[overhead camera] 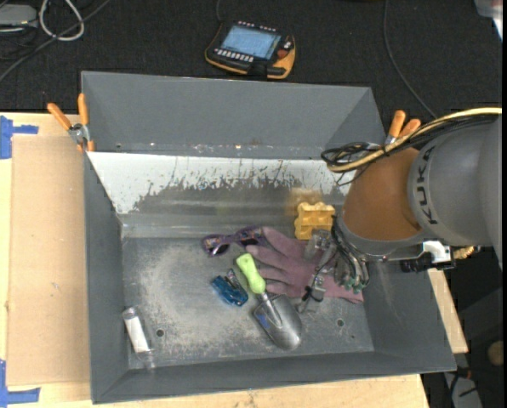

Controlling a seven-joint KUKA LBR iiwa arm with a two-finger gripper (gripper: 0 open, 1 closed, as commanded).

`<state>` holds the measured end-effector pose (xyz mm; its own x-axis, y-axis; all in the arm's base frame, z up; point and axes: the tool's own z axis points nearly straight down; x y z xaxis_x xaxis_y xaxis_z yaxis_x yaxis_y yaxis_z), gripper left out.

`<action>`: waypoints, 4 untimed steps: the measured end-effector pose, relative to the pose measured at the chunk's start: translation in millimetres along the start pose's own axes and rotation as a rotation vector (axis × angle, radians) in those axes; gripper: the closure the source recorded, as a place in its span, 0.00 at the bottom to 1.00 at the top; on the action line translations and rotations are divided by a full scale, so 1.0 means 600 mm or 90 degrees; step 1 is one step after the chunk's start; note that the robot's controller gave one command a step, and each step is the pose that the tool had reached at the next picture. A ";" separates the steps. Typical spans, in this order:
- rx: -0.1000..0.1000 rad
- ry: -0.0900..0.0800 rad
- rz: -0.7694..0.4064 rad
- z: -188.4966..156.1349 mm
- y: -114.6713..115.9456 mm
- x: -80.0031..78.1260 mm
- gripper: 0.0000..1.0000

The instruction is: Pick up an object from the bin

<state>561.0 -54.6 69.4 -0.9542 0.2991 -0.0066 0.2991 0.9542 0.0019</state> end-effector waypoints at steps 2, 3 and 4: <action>0.001 0.005 0.060 -0.002 -0.027 -0.010 1.00; 0.001 0.009 0.058 -0.021 -0.027 -0.007 1.00; 0.001 0.010 0.058 -0.067 -0.028 -0.007 1.00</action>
Offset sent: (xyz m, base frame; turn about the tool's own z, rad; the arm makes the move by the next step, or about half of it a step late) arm 0.0000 0.0000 0.0000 0.0000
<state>559.9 -71.8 109.7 -0.9232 0.3842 0.0086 0.3842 0.9232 -0.0004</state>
